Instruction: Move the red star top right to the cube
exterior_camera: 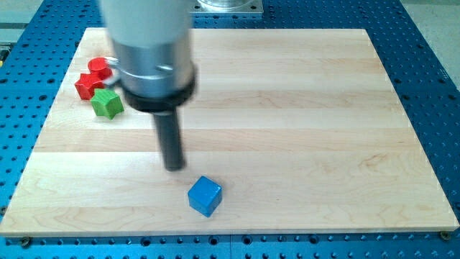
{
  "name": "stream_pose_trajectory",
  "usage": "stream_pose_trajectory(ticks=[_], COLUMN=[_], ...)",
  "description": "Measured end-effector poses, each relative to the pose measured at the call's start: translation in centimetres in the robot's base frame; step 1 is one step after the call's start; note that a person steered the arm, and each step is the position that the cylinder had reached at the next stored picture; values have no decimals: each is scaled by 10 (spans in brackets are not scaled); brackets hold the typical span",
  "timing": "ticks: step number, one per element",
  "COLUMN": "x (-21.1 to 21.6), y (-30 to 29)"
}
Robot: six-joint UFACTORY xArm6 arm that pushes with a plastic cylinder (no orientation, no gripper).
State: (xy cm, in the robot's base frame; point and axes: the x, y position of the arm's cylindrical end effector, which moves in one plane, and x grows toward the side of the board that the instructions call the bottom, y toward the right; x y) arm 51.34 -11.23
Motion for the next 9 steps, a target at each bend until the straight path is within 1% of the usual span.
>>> stream_pose_trajectory(ticks=[1,2,4,6,7,8,9], x=[-5,-14,-62,-64,-102,-147,-140], y=[-116,-191,-192,-193,-188,-170,-79])
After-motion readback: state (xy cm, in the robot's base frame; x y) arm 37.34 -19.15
